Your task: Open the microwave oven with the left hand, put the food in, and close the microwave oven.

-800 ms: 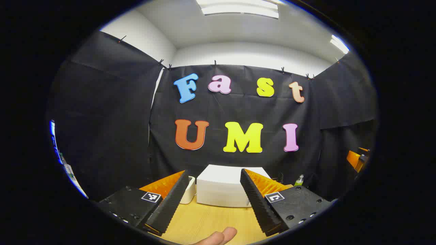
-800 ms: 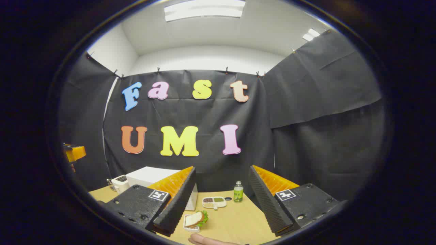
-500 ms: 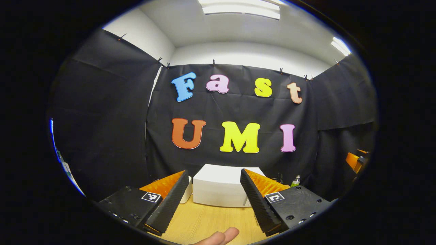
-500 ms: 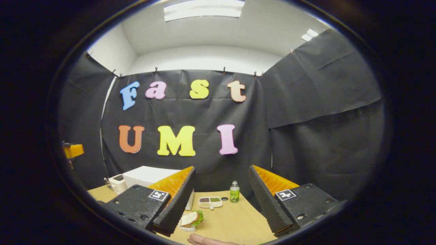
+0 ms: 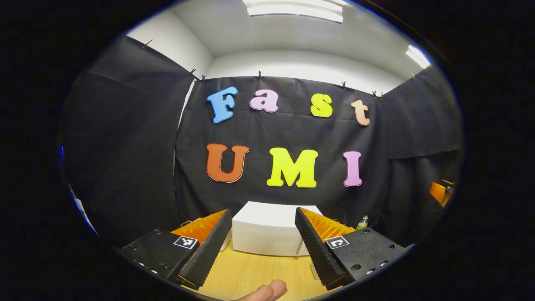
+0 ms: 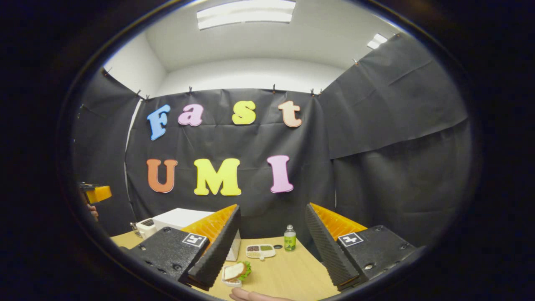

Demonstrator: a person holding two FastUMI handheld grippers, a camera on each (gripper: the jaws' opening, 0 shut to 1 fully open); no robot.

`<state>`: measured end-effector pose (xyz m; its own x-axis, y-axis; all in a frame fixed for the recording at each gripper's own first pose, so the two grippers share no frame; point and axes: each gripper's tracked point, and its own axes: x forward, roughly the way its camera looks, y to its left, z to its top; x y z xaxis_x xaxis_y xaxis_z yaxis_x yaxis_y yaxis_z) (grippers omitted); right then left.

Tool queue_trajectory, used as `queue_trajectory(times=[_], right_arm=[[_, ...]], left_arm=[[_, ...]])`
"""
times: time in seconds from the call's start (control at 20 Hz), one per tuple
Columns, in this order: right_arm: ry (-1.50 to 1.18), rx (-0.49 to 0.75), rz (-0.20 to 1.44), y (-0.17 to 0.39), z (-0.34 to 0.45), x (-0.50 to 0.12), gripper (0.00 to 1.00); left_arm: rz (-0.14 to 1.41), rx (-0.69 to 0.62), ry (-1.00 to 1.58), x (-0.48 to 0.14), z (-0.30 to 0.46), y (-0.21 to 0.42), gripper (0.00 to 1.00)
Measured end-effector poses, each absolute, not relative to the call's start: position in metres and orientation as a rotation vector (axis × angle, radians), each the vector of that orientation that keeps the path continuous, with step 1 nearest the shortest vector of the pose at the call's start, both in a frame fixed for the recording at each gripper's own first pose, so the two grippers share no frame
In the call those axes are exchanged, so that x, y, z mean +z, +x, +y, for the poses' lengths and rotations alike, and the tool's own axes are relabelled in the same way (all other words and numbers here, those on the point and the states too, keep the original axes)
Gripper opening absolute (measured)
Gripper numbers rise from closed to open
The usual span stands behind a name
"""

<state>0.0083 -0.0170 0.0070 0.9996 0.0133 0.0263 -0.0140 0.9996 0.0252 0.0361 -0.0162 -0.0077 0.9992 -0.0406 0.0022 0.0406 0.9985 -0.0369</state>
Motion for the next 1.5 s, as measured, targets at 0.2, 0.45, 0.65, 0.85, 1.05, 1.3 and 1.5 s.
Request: queue_trajectory(times=[0.2,0.45,0.65,0.85,1.05,1.3,1.5], right_arm=[[0.025,0.056,-0.027,0.014,-0.012,0.008,0.91],[0.03,0.084,-0.045,0.019,-0.01,0.013,0.91],[0.014,0.059,-0.084,0.02,-0.02,0.019,0.99],[-0.004,0.037,-0.115,0.021,-0.027,0.019,0.99],[0.023,0.044,-0.118,0.022,-0.034,0.013,0.99],[0.048,0.056,-0.075,0.026,-0.051,-0.004,0.99],[0.023,0.033,-0.064,0.03,-0.066,-0.015,0.99]], left_arm=[[0.037,-0.034,-0.072,-0.022,-0.022,0.077,0.95],[0.068,-0.07,-0.111,-0.059,-0.048,0.138,0.95],[0.105,-0.128,-0.069,-0.105,-0.081,0.175,0.95],[0.121,-0.176,-0.014,-0.15,-0.12,0.201,0.95],[0.144,-0.215,0.032,-0.2,-0.156,0.226,0.95],[0.21,-0.225,0.013,-0.268,-0.19,0.254,0.95],[0.243,-0.182,0.042,-0.308,-0.193,0.275,0.95]])
